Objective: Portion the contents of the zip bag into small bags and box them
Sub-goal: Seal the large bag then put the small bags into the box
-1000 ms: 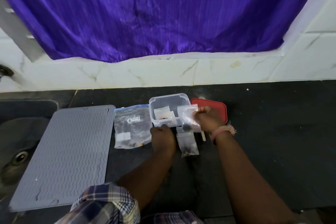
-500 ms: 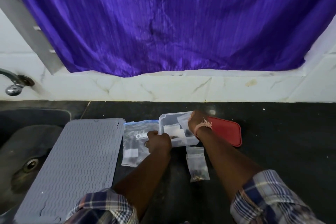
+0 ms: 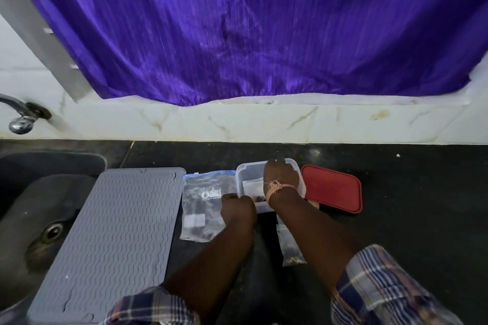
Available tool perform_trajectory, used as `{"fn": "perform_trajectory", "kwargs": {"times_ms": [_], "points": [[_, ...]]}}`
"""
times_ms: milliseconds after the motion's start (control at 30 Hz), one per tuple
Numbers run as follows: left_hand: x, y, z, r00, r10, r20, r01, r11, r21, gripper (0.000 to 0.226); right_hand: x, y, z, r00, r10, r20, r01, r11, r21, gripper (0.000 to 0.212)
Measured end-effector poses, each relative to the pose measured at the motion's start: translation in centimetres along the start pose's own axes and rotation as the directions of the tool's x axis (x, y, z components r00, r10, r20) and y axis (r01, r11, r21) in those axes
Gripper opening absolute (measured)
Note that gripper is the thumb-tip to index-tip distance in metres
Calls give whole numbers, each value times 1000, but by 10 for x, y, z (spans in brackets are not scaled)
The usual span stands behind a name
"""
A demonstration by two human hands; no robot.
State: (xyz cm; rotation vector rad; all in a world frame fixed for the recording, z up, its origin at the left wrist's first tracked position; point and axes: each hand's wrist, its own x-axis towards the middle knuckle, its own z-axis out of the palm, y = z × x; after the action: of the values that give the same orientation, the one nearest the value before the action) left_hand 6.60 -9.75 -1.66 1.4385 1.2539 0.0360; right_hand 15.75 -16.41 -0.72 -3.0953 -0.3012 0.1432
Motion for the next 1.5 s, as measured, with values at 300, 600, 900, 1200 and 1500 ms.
{"fn": "perform_trajectory", "kwargs": {"times_ms": [300, 600, 900, 1200, 1500], "points": [[5, -2, -1, 1000, -14, 24, 15, 1000, -12, 37, 13, 26, 13, 928, 59, 367, -167, 948, 270, 50], [-8, -13, 1, 998, 56, -29, -59, 990, -130, 29, -61, 45, 16, 910, 249, -332, -19, 824, 566, 25], [-15, -31, 1, 995, 103, -4, -100, 950, -295, 24, -126, 59, 50, 935, 273, -226, -53, 738, 673, 23], [-13, -32, 0, 994, 73, 81, -38, 926, -376, 35, -153, 52, 71, 958, 241, 154, -278, 909, 309, 67], [-13, -32, -1, 993, 65, 97, -23, 923, -383, 35, -147, 60, 59, 916, 391, 89, -375, 757, 535, 62]]}}
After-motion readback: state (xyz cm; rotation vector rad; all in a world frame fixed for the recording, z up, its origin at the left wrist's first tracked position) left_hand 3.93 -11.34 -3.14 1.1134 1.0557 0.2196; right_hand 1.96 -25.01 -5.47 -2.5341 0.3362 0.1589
